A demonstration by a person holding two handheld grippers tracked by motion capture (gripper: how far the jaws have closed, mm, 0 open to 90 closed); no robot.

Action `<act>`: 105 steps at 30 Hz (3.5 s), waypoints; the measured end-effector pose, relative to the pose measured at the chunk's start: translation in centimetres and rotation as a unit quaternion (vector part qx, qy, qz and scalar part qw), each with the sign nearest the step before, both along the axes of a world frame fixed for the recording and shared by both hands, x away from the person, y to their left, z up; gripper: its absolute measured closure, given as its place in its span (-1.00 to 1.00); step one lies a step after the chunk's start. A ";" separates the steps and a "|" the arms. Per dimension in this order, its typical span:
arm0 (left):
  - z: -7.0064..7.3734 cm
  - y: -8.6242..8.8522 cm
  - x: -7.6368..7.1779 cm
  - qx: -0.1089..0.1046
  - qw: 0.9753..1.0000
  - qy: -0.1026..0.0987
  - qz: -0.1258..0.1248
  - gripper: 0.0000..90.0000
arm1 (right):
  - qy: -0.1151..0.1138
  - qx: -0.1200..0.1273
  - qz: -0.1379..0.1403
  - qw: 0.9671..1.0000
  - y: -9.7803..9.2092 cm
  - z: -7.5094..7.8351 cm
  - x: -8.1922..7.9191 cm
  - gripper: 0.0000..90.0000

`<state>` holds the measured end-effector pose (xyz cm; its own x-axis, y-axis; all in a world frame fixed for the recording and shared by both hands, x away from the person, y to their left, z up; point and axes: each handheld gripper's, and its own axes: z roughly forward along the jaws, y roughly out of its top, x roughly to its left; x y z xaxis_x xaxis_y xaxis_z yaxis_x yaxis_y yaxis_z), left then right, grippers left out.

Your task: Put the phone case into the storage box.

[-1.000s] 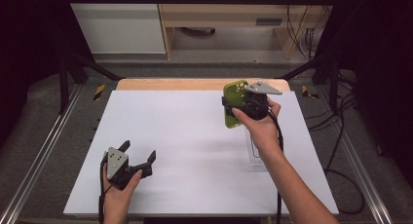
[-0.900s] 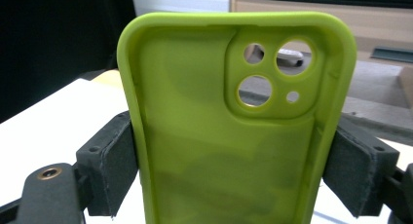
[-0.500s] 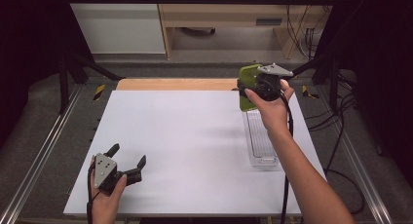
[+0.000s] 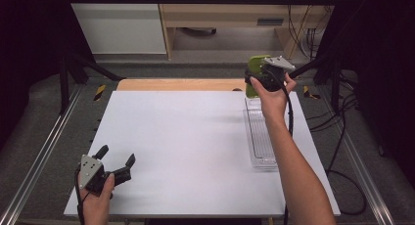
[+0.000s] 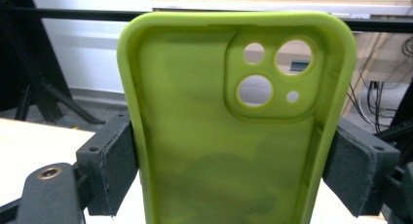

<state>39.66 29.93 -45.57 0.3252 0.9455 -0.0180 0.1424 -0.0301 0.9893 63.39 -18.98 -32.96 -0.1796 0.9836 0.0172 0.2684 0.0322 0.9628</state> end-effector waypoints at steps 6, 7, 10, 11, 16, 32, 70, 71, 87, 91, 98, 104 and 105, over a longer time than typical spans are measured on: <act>-0.1 0.3 0.0 -0.010 1.000 -0.001 0.000 -0.96 | 0.009 0.005 -0.019 1.000 -1.0 -1.1 0.9 -0.63; -0.1 0.2 0.0 -0.013 1.000 -0.001 0.000 -0.96 | 0.011 0.004 -0.020 1.000 -1.1 -1.2 1.0 -0.63; -0.2 0.1 0.0 -0.009 1.000 -0.001 -0.005 -0.96 | 0.012 -0.003 -0.022 1.000 -1.2 -1.3 1.0 -0.63; -0.2 0.0 0.0 -0.011 1.000 0.000 -0.007 -0.96 | 0.012 -0.002 -0.023 1.000 -1.2 -1.3 1.0 -0.63; -0.2 -0.4 0.0 -0.011 1.000 -0.002 -0.016 -0.96 | 0.013 -0.003 -0.023 1.000 -1.3 -1.4 1.0 -0.63; -0.2 -0.6 -0.1 -0.016 1.000 -0.002 -0.022 -0.96 | 0.030 0.016 -0.039 0.999 -2.3 -3.5 0.9 -0.63; -0.4 -0.9 -0.1 -0.023 0.999 0.001 -0.031 -0.96 | 0.050 0.009 -0.060 0.997 -1.3 -9.2 1.4 -0.63; -0.4 -1.0 -0.1 -0.023 0.999 0.002 -0.032 -0.96 | 0.050 0.010 -0.060 0.997 -1.4 -9.3 1.4 -0.63; -0.4 -0.8 -0.1 -0.026 0.999 0.000 -0.033 -0.96 | 0.041 -0.001 -0.060 0.997 -1.4 -10.0 1.6 -0.63; -0.5 -0.5 0.0 -0.036 0.999 0.003 -0.030 -0.96 | 0.038 -0.004 -0.060 0.997 -1.4 -10.2 1.6 -0.63; -0.4 -0.4 0.0 -0.040 0.999 0.004 -0.031 -0.96 | 0.034 0.000 -0.067 0.997 -1.6 -10.5 1.7 -0.63; -0.5 -0.5 0.1 -0.039 0.999 0.004 -0.032 -0.96 | 0.031 0.003 -0.070 0.997 -1.6 -10.6 1.8 -0.63; -0.5 -0.5 0.1 -0.039 0.999 0.004 -0.032 -0.96 | 0.031 0.004 -0.068 0.997 -1.6 -10.6 1.8 -0.63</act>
